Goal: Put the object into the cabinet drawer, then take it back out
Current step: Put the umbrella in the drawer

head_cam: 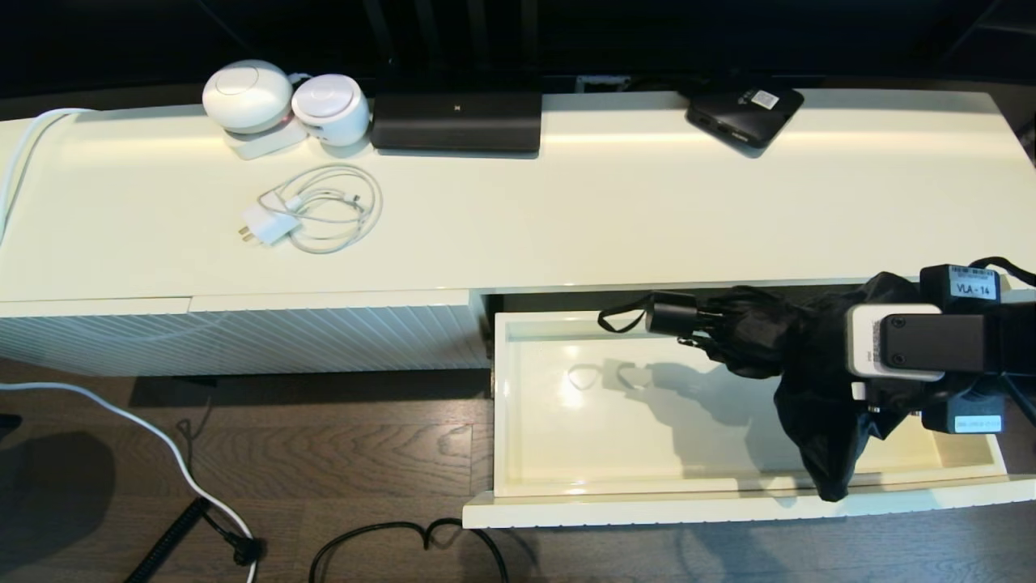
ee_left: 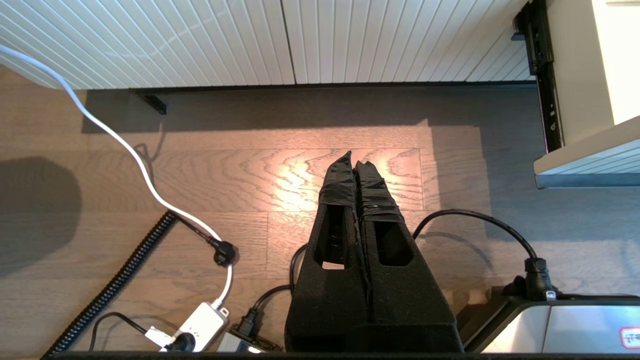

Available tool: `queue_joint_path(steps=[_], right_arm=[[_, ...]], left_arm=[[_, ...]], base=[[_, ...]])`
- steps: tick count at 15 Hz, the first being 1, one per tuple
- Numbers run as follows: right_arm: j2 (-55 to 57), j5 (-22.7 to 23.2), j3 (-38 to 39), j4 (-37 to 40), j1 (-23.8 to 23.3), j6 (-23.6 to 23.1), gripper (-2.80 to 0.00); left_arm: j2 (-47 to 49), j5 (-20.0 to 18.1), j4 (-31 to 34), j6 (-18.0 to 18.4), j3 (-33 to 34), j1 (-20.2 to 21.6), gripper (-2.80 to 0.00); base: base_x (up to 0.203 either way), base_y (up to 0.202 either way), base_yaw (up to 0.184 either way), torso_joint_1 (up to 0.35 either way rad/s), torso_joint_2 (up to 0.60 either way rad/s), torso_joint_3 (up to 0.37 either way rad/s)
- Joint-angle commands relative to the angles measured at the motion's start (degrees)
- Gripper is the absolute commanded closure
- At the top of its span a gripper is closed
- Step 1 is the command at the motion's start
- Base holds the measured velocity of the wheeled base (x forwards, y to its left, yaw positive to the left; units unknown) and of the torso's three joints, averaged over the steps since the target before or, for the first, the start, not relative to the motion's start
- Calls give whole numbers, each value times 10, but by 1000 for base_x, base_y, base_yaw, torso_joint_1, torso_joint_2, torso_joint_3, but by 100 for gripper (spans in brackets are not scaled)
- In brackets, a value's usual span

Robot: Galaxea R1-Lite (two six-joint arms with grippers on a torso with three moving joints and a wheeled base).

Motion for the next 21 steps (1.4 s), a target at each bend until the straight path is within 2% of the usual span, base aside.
queue_joint_path(steps=[1, 6, 9, 16, 21], right_arm=[[-2, 0, 29, -3, 0, -2, 0], [51, 2, 79, -62, -4, 6, 0], [103, 10, 84, -111, -5, 32, 0], [193, 53, 71, -233, -3, 29, 0], [207, 53, 69, -249, -1, 25, 0]], left_arm=[[-1, 0, 0, 0, 0, 0, 0], [-1, 0, 0, 0, 0, 0, 0], [-1, 0, 0, 1, 0, 0, 0], [-1, 0, 0, 0, 0, 1, 0], [-1, 0, 0, 0, 0, 1, 0]], base=[[0, 0, 0, 0, 0, 0], [0, 0, 0, 0, 0, 0], [0, 0, 0, 0, 0, 0], [0, 0, 0, 0, 0, 0], [0, 0, 0, 0, 0, 0]])
